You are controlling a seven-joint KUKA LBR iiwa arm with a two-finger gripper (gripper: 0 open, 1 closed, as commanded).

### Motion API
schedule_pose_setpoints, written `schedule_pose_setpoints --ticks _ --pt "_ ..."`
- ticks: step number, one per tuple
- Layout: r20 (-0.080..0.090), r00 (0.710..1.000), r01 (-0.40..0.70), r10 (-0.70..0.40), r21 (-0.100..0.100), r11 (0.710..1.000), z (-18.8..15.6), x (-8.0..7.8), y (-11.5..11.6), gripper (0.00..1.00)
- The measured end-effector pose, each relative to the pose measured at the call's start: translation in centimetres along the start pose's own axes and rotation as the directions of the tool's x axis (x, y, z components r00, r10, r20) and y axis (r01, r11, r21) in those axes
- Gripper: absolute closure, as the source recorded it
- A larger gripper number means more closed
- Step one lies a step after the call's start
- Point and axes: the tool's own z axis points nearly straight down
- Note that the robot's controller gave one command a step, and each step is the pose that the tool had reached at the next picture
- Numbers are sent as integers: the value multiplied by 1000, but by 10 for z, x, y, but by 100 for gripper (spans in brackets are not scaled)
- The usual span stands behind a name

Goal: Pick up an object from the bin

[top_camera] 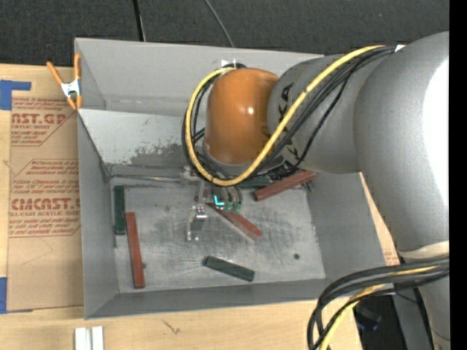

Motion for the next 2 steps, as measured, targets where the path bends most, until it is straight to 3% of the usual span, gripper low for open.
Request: schedule_pose_setpoints --ticks 1,2 --pt "7 1000 -2 2 -1 1000 -4 -2 0 0" --pt "10 999 35 -35 0 999 39 53 -37 0"
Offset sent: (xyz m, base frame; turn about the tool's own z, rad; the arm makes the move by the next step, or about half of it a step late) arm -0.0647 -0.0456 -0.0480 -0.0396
